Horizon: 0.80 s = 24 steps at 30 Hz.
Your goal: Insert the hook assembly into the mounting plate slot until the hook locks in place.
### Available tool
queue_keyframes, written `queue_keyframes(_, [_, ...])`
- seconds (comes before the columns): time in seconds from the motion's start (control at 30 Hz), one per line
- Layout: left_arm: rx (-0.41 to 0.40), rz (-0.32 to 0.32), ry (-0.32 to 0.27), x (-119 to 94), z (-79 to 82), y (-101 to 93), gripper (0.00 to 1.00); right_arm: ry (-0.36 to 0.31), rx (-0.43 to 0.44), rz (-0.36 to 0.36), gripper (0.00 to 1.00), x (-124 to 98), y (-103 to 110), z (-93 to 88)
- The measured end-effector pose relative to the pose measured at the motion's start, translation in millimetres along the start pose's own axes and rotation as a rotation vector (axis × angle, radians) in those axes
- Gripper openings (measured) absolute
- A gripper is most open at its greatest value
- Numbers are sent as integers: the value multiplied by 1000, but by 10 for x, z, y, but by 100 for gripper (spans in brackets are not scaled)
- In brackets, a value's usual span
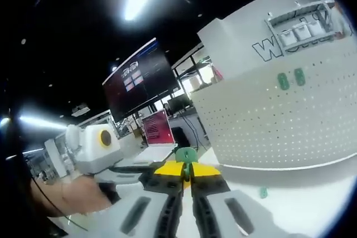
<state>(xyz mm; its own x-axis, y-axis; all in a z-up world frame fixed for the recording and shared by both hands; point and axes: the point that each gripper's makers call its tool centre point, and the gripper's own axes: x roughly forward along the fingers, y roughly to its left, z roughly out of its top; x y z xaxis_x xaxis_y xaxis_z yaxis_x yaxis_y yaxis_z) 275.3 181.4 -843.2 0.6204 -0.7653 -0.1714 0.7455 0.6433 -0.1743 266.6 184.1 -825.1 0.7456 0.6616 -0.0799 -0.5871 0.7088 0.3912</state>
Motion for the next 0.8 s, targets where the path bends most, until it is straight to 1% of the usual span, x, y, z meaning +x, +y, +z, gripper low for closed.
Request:
queue_keyframes(0.3, [7, 12, -12, -27, 29, 34, 2, -11, 15, 4, 0, 34, 8, 19])
queue_keyframes(0.5, [-4, 17, 6, -34, -36, 51, 3, 9, 24, 7, 0, 48, -2, -43])
queue_keyframes(0.67, [20, 28, 9, -49, -65, 57, 4, 22, 18, 20, 0, 65, 1, -73])
queue_keyframes(0.8, [7, 19, 13, -67, -84, 44, 9, 35, 11, 30, 0, 82, -4, -81])
